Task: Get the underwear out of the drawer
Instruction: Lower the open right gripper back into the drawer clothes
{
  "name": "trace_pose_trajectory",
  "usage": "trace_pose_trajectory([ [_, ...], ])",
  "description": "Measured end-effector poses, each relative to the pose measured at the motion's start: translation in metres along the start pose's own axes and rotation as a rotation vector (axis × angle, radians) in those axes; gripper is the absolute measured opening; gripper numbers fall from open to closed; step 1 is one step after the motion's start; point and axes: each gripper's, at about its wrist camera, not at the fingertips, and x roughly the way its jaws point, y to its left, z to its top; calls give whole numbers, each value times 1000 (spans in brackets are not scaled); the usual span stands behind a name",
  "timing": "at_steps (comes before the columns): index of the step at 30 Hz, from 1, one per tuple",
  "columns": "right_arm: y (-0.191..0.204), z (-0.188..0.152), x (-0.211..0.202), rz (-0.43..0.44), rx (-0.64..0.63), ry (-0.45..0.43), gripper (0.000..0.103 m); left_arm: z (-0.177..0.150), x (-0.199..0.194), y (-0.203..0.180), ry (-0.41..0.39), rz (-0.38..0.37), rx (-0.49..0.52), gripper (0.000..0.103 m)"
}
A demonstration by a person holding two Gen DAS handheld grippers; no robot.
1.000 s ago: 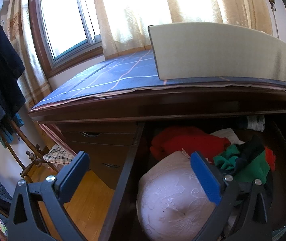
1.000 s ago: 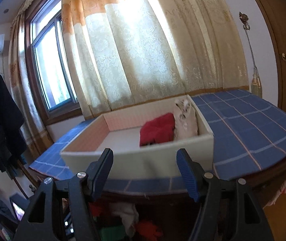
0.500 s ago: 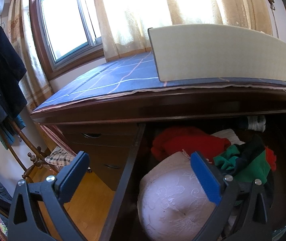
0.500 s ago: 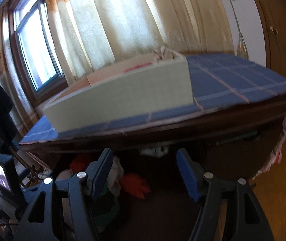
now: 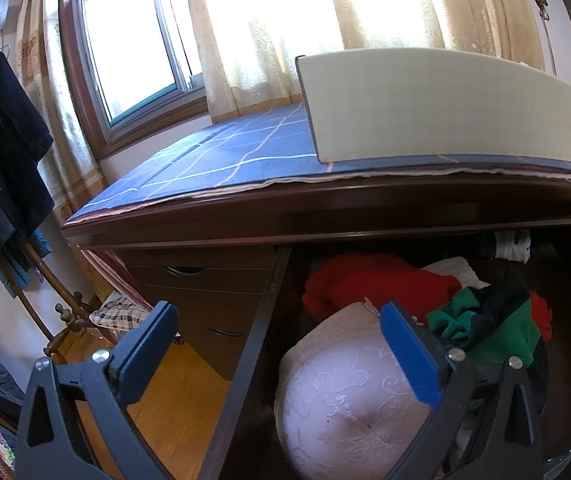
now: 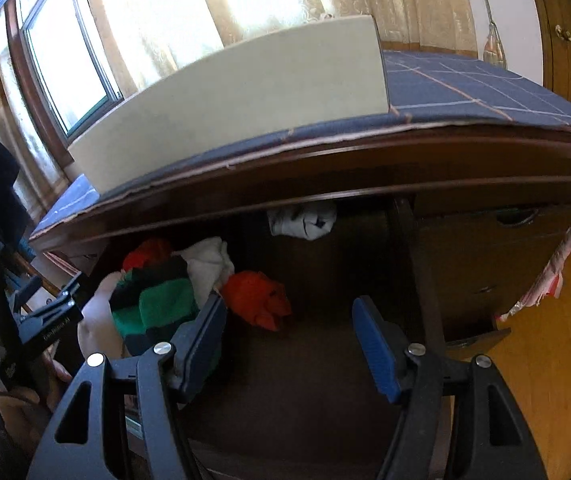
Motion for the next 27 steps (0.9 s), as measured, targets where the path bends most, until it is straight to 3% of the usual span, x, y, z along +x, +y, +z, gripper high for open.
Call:
trace_pose_trajectory([
  [14,0,-20,17,11,9,73,68,0,0,0,-2,2,2,102],
  [27,6,-18,20,-9,-35,83,68,0,0,0,-2,3,2,103],
])
